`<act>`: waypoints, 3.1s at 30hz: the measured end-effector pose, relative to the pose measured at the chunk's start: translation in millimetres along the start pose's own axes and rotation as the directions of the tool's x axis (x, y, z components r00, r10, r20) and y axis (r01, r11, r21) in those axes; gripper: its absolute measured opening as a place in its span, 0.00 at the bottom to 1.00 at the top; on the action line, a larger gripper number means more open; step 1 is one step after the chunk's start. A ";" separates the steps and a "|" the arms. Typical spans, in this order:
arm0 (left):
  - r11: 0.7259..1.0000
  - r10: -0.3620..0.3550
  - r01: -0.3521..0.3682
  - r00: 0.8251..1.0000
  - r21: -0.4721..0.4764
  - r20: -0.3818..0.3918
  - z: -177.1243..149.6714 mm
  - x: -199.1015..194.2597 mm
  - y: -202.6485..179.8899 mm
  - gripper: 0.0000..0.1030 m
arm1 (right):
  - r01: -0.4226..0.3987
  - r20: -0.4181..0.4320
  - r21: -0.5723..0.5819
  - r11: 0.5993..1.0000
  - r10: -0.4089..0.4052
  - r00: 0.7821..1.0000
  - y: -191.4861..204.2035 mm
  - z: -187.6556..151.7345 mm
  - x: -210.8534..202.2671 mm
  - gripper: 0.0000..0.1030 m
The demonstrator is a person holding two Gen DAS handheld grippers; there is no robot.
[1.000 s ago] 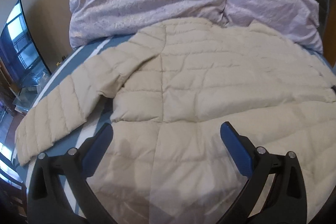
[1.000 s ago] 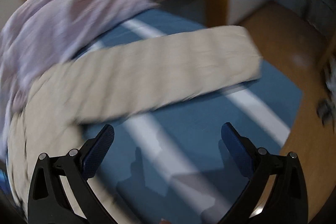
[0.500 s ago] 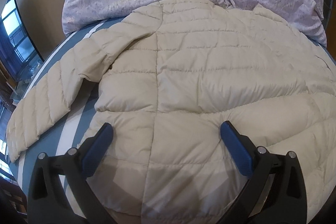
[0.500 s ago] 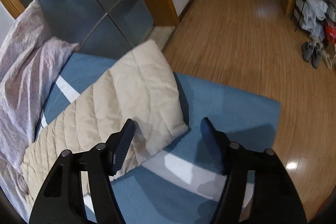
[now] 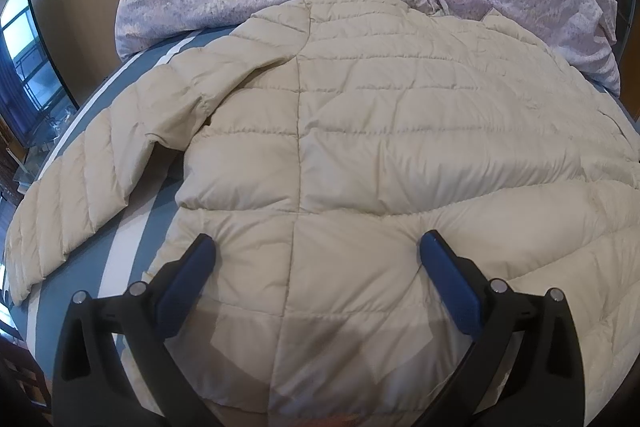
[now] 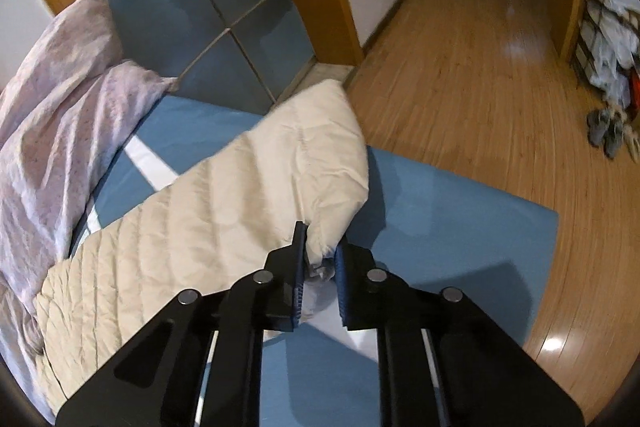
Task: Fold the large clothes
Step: 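Move the right tool to the jacket sleeve and grasp its cuff, then carry the sleeve with the right tool across the jacket body and release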
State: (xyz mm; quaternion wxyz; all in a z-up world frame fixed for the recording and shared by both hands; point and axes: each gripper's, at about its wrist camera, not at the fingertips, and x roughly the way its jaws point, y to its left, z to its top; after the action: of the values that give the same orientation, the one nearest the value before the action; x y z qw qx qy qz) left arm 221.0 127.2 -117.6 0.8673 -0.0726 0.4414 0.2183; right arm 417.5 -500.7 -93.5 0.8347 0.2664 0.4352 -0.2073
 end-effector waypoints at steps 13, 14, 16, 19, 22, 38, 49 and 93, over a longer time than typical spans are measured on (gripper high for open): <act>1.000 -0.023 0.023 1.000 -0.020 -0.007 -0.5 0.7 2.8 0.98 | -0.217 -0.051 -0.359 0.908 0.213 0.976 187.3 -55.5 -15.9 0.12; 1.000 -0.024 0.024 1.000 -0.021 -0.007 -0.3 0.8 3.1 0.98 | -0.233 -0.065 -0.378 0.896 0.225 0.972 199.6 -62.6 -15.9 0.12; 0.999 -0.027 0.027 1.000 -0.022 -0.008 -0.2 0.7 3.5 0.98 | -0.276 -0.110 -0.423 0.863 0.254 0.961 231.2 -83.9 -15.4 0.12; 0.999 -0.030 0.030 1.000 -0.025 -0.008 0.1 0.6 3.6 0.98 | -0.329 -0.176 -0.481 0.813 0.278 0.944 271.7 -114.2 -14.3 0.12; 0.999 -0.033 0.033 0.999 -0.028 -0.009 0.4 0.6 3.9 0.98 | -0.380 -0.233 -0.528 0.759 0.301 0.925 307.4 -149.1 -19.8 0.12; 0.999 -0.039 0.038 0.999 -0.033 -0.009 0.8 0.5 4.1 0.98 | -0.585 -0.445 -0.643 0.495 0.380 0.811 373.1 -299.2 -63.1 0.12; 0.999 -0.038 0.038 0.999 -0.032 -0.009 1.0 -0.2 4.7 0.98 | -0.677 -0.554 -0.620 0.397 0.389 0.736 383.4 -323.1 -93.3 0.48; 0.996 -0.058 0.060 0.998 -0.064 0.031 -8.3 -21.4 17.9 0.98 | -0.310 -0.205 -0.781 0.541 0.247 0.947 378.8 -314.1 -36.6 0.99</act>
State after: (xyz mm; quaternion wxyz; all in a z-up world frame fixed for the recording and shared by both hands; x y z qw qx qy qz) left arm 195.9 133.9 -104.3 0.8768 -0.1108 0.4191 0.2079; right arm 423.4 -7.7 -113.3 0.8703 -0.0670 0.4622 0.1566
